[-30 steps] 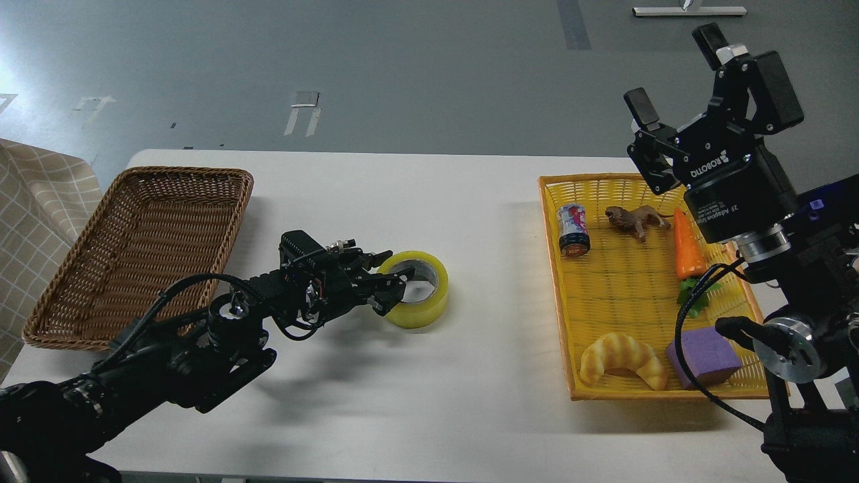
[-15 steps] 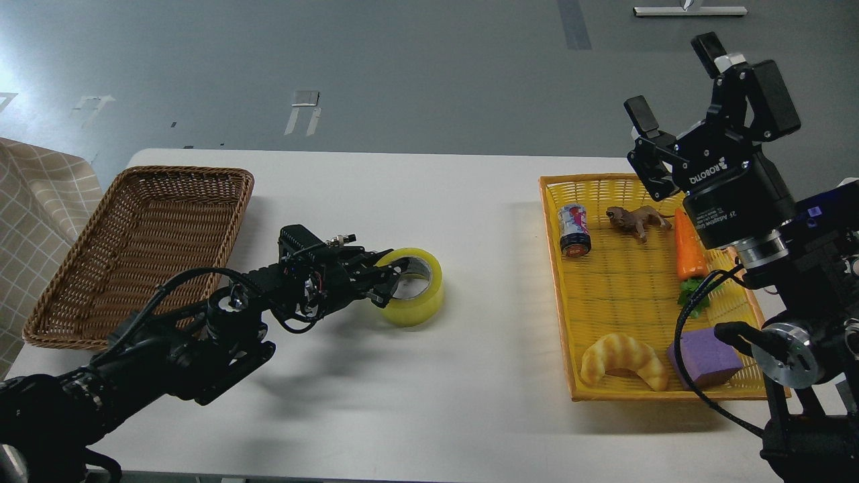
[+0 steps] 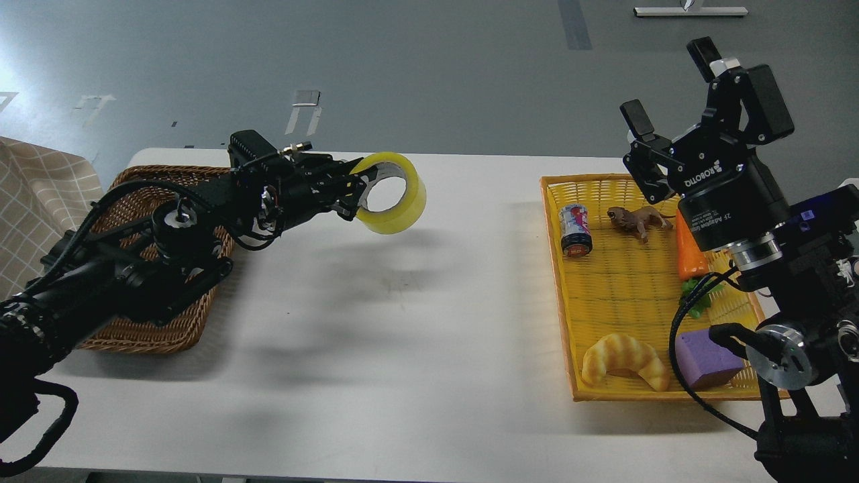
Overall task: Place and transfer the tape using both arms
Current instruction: 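Lift the tape roll and carry it over the wicker basket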
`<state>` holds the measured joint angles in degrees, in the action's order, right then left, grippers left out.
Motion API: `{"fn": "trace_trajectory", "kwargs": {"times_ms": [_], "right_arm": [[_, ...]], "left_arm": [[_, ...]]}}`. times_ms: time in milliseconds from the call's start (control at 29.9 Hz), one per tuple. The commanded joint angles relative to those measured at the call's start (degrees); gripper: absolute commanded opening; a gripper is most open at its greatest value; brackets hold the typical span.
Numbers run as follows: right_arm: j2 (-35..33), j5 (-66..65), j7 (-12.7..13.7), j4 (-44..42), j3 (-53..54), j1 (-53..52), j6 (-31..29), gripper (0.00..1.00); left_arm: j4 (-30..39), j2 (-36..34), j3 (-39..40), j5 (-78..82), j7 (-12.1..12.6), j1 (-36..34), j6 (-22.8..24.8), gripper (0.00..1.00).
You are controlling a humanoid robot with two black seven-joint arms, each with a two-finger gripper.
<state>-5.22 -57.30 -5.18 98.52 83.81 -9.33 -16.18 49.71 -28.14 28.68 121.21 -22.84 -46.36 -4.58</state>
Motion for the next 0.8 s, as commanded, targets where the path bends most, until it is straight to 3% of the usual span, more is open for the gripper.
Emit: {"fn": "trace_trajectory", "kwargs": {"times_ms": [0, 201, 301, 635, 669, 769], "right_arm": [[0.4, -0.1, 0.0, 0.0, 0.0, 0.4, -0.1, 1.00], [0.9, -0.1, 0.0, 0.0, -0.2, 0.5, 0.0, 1.00], [1.1, -0.1, 0.0, 0.0, -0.3, 0.7, -0.1, 1.00], [1.2, -0.2, 0.0, 0.0, -0.4, 0.8, -0.1, 1.00], [1.2, -0.2, 0.0, 0.0, -0.4, 0.8, -0.1, 1.00], [1.2, -0.2, 0.0, -0.1, -0.5, 0.8, -0.1, 1.00]], "left_arm": [[-0.8, -5.5, -0.1, -0.7, -2.1, -0.2, 0.0, 0.05], [-1.0, -12.4, -0.1, -0.9, -4.4, 0.6, -0.6, 0.05], [-3.4, -14.6, -0.2, -2.3, -5.2, 1.4, -3.2, 0.05], [-6.9, -17.3, -0.2, -4.1, -5.2, 4.0, -5.3, 0.05], [-12.7, -18.0, -0.3, -7.3, -5.2, 7.1, -8.3, 0.06], [-16.5, -17.9, -0.2, -7.9, -5.2, 10.1, -10.3, 0.07]]}}
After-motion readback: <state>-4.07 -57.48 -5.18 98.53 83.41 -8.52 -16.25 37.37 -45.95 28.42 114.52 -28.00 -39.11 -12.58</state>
